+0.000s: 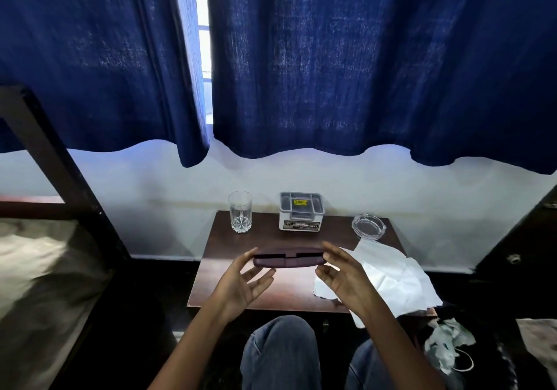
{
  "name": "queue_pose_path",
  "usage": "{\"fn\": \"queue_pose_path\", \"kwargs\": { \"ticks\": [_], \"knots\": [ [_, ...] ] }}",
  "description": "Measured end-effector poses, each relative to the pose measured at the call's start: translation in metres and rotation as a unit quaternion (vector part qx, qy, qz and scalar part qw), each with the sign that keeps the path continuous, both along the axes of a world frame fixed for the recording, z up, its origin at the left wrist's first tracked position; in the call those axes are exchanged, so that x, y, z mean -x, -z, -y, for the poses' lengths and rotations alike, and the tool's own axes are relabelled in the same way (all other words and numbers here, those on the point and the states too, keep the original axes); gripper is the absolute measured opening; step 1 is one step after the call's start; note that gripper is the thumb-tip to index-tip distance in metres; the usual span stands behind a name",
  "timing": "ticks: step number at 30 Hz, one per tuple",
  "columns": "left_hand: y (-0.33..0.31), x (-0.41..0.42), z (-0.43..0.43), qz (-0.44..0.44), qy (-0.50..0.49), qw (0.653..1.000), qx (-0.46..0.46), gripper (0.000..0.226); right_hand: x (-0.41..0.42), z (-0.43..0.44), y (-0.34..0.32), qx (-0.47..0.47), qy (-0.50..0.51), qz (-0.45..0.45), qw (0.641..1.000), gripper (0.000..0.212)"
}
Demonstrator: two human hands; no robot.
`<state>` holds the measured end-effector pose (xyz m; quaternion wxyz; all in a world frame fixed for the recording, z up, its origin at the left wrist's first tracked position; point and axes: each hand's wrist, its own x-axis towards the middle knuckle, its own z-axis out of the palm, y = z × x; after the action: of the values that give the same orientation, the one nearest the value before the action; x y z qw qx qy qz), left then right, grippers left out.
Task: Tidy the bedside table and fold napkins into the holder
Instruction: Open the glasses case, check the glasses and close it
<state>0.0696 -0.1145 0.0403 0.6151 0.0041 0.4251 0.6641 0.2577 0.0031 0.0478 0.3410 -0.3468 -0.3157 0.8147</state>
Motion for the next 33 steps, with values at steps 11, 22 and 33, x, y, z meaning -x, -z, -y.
{"fn": "queue_pose_path", "kwargs": {
  "ticks": [11, 22, 33],
  "knots": [
    [-0.002, -0.007, -0.005, -0.046, 0.013, 0.999, 0.012, 0.029, -0.008, 0.0, -0.001, -0.029, -0.012, 0.033, 0.999, 0.019],
    [-0.002, -0.006, -0.005, -0.097, 0.028, 0.995, 0.005, 0.024, -0.012, -0.002, -0.008, -0.032, -0.036, 0.097, 0.994, 0.012],
    [0.002, -0.009, -0.011, -0.083, -0.016, 0.996, 0.008, 0.017, -0.009, 0.003, -0.007, -0.037, -0.062, 0.13, 0.989, 0.032]
  ]
}}
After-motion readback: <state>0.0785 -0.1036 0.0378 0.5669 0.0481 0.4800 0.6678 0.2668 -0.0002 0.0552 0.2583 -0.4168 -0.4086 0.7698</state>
